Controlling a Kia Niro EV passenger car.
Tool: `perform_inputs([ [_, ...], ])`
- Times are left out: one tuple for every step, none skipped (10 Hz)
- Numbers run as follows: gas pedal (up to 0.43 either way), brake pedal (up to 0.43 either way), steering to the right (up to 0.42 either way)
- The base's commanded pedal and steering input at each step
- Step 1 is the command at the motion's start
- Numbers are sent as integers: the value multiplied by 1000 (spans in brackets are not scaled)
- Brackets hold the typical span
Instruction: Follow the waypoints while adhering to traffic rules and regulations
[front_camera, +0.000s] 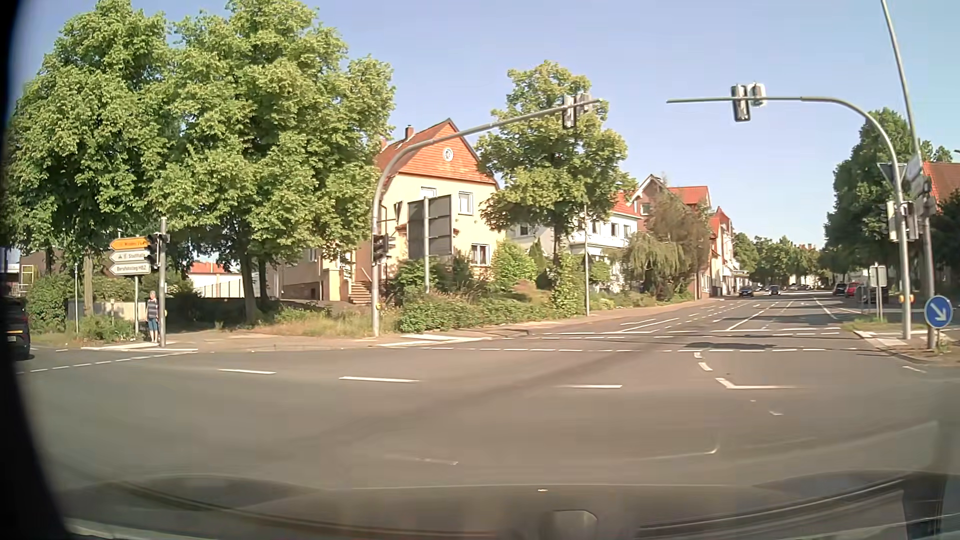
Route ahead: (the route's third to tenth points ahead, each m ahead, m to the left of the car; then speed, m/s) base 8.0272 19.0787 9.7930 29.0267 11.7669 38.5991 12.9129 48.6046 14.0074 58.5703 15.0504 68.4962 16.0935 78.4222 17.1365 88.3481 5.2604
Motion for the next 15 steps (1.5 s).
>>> perform_inputs([
  [138,6,-300],
  [157,6,-301],
  [169,6,-304],
  [177,6,-313],
  [177,6,-324],
  [177,6,-344],
  [177,6,-370],
  [177,6,-389],
  [177,6,-404],
  [177,6,-419],
  [177,6,-424],
  [177,6,-428],
  [177,6,-430],
  [177,6,-429],
  [177,6,-427],
])
